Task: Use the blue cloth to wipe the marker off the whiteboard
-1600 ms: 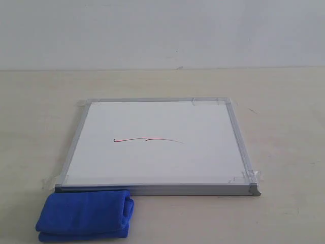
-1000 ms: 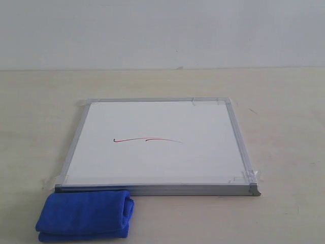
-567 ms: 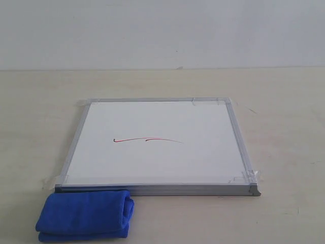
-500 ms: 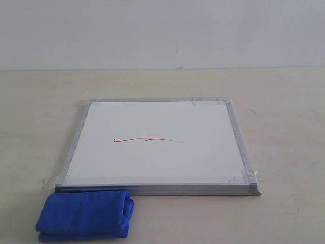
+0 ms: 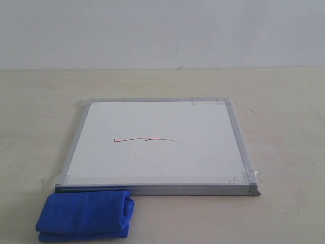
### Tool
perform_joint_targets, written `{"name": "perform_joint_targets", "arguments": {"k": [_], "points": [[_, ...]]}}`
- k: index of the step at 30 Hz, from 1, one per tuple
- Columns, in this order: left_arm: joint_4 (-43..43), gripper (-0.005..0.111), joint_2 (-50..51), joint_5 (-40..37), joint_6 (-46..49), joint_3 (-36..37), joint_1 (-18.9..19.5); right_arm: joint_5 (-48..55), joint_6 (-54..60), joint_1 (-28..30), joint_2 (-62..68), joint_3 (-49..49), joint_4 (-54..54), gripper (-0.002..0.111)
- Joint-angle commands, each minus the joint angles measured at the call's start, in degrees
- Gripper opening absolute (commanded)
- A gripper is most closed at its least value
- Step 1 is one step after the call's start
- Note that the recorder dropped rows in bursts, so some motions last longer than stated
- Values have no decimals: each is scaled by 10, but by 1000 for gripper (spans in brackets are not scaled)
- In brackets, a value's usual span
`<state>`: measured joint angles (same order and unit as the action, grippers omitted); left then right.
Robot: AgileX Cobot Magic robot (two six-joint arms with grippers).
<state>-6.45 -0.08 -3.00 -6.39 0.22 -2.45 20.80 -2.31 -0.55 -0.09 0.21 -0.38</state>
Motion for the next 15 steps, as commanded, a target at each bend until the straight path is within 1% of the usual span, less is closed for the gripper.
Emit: {"name": "perform_joint_targets", "arguments": {"k": [1, 4, 7, 10, 15], "points": [[-1, 4, 1, 0, -1, -2, -2, -2, 0, 0, 1, -2, 0, 0], [-1, 4, 1, 0, -1, -2, -2, -8, -7, 0, 1, -5, -4, 0], [-1, 4, 1, 0, -1, -2, -2, -4, -20, 0, 1, -55, -11, 0], [-1, 4, 1, 0, -1, -2, -2, 21, -23, 0, 1, -121, -34, 0], [-1, 4, 1, 0, -1, -2, -2, 22, -23, 0, 1, -221, -136, 0]]}}
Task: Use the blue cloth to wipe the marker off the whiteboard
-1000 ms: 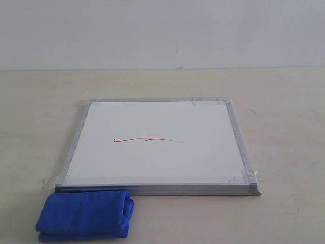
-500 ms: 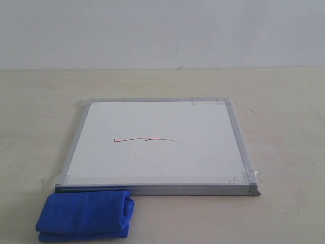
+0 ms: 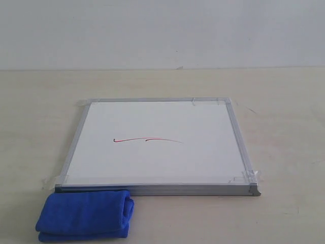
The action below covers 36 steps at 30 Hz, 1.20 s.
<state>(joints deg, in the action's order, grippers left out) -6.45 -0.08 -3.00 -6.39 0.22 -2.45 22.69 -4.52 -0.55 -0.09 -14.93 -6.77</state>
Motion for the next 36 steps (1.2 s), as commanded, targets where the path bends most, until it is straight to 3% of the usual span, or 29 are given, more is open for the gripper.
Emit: {"name": "perform_joint_targets", "arguments": {"k": [1, 14, 17, 22, 24, 27, 29, 30, 33, 36], "points": [[-1, 4, 1, 0, -1, -2, -2, 2, -1, 0, 1, -82, -78, 0], [-1, 4, 1, 0, -1, -2, -2, -92, 21, 0, 1, -182, -111, 0], [-1, 4, 1, 0, -1, -2, -2, -37, 159, 0, 35, -225, -184, 0], [-1, 4, 1, 0, -1, -2, -2, 128, 562, 0, 186, -292, -530, 0], [-1, 4, 1, 0, -1, -2, -2, 207, 663, 0, 257, -318, -610, 0], [-1, 4, 1, 0, -1, -2, -2, 299, 770, 0, 372, -352, -641, 2], [-1, 4, 1, 0, -1, -2, -2, 361, 834, 0, 439, -364, -651, 18], [-1, 4, 1, 0, -1, -2, -2, 375, 848, 0, 476, -365, -664, 34], [-1, 4, 1, 0, -1, -2, -2, 390, 897, -9, 543, -365, -663, 42], [-1, 4, 1, 0, -1, -2, -2, 299, 953, -127, 621, -365, -662, 42]]}}
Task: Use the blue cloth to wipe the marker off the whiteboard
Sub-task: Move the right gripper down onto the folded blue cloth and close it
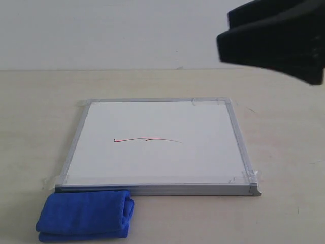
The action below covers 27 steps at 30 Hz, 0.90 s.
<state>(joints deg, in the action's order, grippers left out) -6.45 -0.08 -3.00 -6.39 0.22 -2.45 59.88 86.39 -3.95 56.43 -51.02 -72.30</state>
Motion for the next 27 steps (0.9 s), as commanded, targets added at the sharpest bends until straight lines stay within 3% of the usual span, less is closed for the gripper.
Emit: {"name": "perform_joint_targets", "arguments": {"k": [1, 3, 5, 10, 14, 19, 27], "points": [[-1, 4, 1, 0, -1, -2, -2, -137, 55, -155, 84, -4, -3, 42], [-1, 4, 1, 0, -1, -2, -2, -252, 81, -274, 142, -4, 9, 47], [-1, 4, 1, 0, -1, -2, -2, -378, 86, -362, 207, -4, 10, 63], [-1, 4, 1, 0, -1, -2, -2, -447, 100, -450, 306, -7, 10, 63], [-1, 4, 1, 0, -1, -2, -2, -469, 106, -479, 377, -29, 10, 64], [-1, 4, 1, 0, -1, -2, -2, -456, 106, -480, 484, -97, 11, 64], [-1, 4, 1, 0, -1, -2, -2, -513, 160, -480, 564, -112, 11, 64]]}}
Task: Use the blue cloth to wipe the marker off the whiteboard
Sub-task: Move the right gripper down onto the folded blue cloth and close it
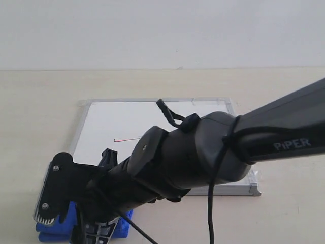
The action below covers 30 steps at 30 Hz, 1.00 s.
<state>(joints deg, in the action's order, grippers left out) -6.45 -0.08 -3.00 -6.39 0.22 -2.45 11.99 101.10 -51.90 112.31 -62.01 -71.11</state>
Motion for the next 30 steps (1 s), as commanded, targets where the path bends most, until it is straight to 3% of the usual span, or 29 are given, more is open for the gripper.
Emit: {"name": "perform_joint_targets", "arguments": {"k": [1, 3, 23, 25, 30], "points": [[-1, 4, 1, 0, -1, -2, -2, -45, 10, -1, 6, -2, -1, 67], [-1, 4, 1, 0, -1, -2, -2, -43, 7, -1, 10, -2, -1, 75], [-1, 4, 1, 0, -1, -2, -2, -36, -7, -1, 44, -4, -1, 73], [-1, 4, 1, 0, -1, -2, -2, -37, -8, -1, 44, -4, -1, 67], [-1, 4, 1, 0, -1, -2, -2, -22, -3, -1, 44, -4, -1, 36]]}}
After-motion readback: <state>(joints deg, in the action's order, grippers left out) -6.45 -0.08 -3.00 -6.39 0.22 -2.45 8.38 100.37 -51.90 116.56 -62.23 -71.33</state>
